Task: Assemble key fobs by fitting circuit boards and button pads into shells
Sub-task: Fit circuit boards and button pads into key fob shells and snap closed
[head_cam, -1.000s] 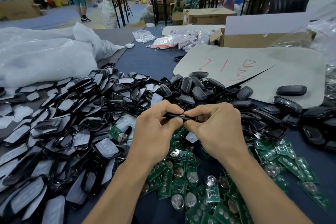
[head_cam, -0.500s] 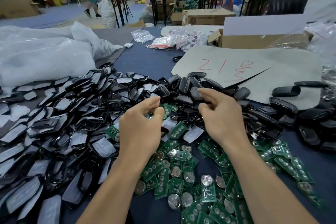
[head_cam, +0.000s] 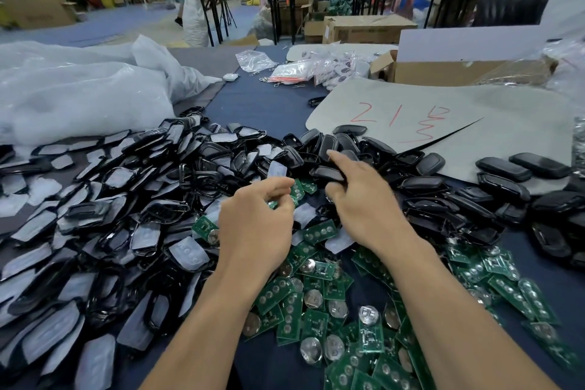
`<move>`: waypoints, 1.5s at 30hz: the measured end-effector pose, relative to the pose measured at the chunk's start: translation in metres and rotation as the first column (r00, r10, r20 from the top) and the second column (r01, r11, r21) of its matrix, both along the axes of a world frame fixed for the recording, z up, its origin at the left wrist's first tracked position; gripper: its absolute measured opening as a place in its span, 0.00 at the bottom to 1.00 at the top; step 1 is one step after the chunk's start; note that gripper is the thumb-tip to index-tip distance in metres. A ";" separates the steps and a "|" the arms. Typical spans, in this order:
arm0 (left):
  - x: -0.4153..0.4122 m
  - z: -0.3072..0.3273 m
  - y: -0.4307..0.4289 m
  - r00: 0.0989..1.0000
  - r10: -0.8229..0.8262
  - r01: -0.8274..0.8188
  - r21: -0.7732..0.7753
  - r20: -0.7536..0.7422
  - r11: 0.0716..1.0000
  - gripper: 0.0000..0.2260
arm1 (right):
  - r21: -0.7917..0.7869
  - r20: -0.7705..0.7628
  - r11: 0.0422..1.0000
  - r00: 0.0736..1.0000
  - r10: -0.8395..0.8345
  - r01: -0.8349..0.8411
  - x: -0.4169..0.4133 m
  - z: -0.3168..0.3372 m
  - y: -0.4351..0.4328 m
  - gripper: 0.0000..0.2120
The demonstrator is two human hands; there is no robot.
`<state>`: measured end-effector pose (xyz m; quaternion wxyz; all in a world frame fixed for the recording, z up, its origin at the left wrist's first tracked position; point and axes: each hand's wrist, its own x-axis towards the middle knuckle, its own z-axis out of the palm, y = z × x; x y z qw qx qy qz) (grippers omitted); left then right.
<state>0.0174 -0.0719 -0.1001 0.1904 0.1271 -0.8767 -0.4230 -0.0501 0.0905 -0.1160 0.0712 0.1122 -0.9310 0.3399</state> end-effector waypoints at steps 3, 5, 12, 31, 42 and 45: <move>0.000 -0.001 0.001 1.000 -0.005 0.005 -0.007 0.009 1.000 0.11 | 0.231 0.084 0.971 0.995 0.047 -0.065 -0.004 -0.005 0.001 0.29; 0.001 -0.001 0.000 1.000 -0.009 0.009 -0.001 0.019 1.000 0.11 | 0.265 0.077 0.963 0.997 0.021 -0.041 -0.005 -0.007 0.003 0.28; 0.002 -0.002 -0.003 0.999 -0.032 0.032 0.006 0.019 0.999 0.12 | -0.199 -0.184 0.973 0.970 -0.159 0.121 0.010 0.010 0.006 0.10; 0.005 0.003 0.002 0.981 -0.189 0.191 0.044 -0.037 0.981 0.16 | -0.314 -0.099 0.949 0.994 -0.039 0.007 0.028 0.016 -0.003 0.05; -0.002 0.006 -0.003 0.914 -0.387 0.405 0.195 -0.122 0.893 0.20 | -0.893 0.268 0.448 0.845 0.462 0.039 0.036 0.031 -0.011 0.16; -0.002 0.006 -0.002 0.953 -0.237 0.267 0.150 -0.191 0.952 0.17 | -0.795 0.248 0.606 0.930 0.272 0.035 0.029 0.026 -0.014 0.21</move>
